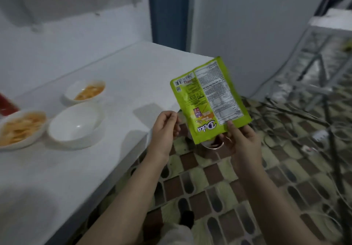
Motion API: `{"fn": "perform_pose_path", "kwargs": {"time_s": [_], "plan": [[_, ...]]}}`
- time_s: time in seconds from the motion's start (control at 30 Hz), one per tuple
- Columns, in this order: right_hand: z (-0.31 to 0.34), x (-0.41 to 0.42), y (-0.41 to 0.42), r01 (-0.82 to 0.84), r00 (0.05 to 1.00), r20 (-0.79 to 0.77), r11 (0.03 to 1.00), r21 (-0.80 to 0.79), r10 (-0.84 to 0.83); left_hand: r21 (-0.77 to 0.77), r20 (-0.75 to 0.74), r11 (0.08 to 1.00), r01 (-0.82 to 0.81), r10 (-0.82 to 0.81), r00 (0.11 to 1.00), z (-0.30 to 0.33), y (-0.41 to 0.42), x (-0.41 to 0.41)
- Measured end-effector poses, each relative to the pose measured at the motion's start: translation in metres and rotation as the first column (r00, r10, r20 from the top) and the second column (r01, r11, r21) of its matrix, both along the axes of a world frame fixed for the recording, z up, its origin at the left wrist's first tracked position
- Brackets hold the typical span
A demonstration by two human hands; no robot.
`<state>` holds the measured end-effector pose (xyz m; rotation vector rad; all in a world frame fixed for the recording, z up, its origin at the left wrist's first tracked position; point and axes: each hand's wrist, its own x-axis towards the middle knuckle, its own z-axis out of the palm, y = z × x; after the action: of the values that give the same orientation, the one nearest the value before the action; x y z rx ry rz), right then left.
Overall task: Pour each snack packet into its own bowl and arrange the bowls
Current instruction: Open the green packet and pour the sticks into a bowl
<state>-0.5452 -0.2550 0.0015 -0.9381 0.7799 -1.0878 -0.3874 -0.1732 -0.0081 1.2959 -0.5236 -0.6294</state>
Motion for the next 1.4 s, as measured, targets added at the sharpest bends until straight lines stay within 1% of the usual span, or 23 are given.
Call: {"fn": "perform_pose_path", "kwargs": {"time_s": [0.13,0.23,0.4,0.47,0.53,0.63,0.73,0.87,0.93,1.0,1.07,1.1,1.13,1.2,1.33,1.4], "plan": [[-0.034,-0.017,-0.07,0.112,0.993,-0.059,0.99,0.081,-0.107,0.061,-0.034,0.993,0.106,-0.104,0.994,-0.027,-0.08,-0.004],[-0.065,-0.021,-0.133,0.198,0.975,-0.124,0.972,0.128,-0.183,0.135,-0.068,0.976,0.169,-0.161,0.985,-0.051,-0.147,0.001],[-0.125,-0.013,-0.223,0.299,0.943,-0.225,0.92,0.255,-0.244,0.281,-0.135,0.941,0.187,-0.155,0.979,-0.104,-0.245,0.02],[-0.16,-0.005,-0.26,0.331,0.923,-0.297,0.896,0.297,-0.243,0.342,-0.154,0.92,0.192,-0.146,0.977,-0.134,-0.281,0.027],[-0.205,0.004,-0.295,0.344,0.908,-0.36,0.868,0.357,-0.212,0.399,-0.175,0.898,0.185,-0.123,0.977,-0.172,-0.311,0.031],[-0.295,0.019,-0.341,0.35,0.905,-0.387,0.822,0.449,-0.173,0.464,-0.2,0.868,0.177,-0.092,0.975,-0.246,-0.351,0.038],[-0.397,0.037,-0.382,0.35,0.894,-0.427,0.805,0.48,-0.134,0.5,-0.222,0.851,0.163,-0.056,0.973,-0.336,-0.383,0.048],[-0.526,0.067,-0.427,0.341,0.861,-0.506,0.789,0.511,-0.045,0.537,-0.203,0.833,0.137,-0.03,0.979,-0.451,-0.416,0.063],[-0.572,0.081,-0.439,0.341,0.85,-0.527,0.793,0.506,-0.029,0.544,-0.189,0.83,0.125,-0.025,0.982,-0.494,-0.428,0.068],[-0.598,0.09,-0.443,0.296,0.878,-0.478,0.797,0.526,-0.011,0.545,-0.182,0.828,0.129,-0.033,0.983,-0.52,-0.437,0.07],[-0.604,0.093,-0.442,0.229,0.917,-0.399,0.798,0.558,0.017,0.54,-0.175,0.831,0.137,-0.049,0.983,-0.527,-0.441,0.068],[-0.597,0.094,-0.441,0.209,0.936,-0.351,0.795,0.57,0.005,0.537,-0.175,0.83,0.149,-0.063,0.983,-0.523,-0.442,0.066],[-0.583,0.095,-0.439,0.204,0.949,-0.316,0.796,0.57,-0.016,0.534,-0.175,0.83,0.161,-0.078,0.981,-0.514,-0.443,0.064],[-0.54,0.098,-0.435,0.231,0.947,-0.315,0.82,0.523,-0.065,0.524,-0.163,0.834,0.175,-0.104,0.981,-0.48,-0.441,0.058],[-0.418,0.096,-0.415,0.258,0.898,-0.423,0.924,0.281,-0.122,0.463,-0.092,0.868,0.178,-0.153,0.984,-0.37,-0.435,0.04],[-0.34,0.089,-0.395,0.239,0.891,-0.425,0.96,0.145,-0.158,0.397,-0.055,0.898,0.19,-0.184,0.981,-0.299,-0.425,0.029]]}}
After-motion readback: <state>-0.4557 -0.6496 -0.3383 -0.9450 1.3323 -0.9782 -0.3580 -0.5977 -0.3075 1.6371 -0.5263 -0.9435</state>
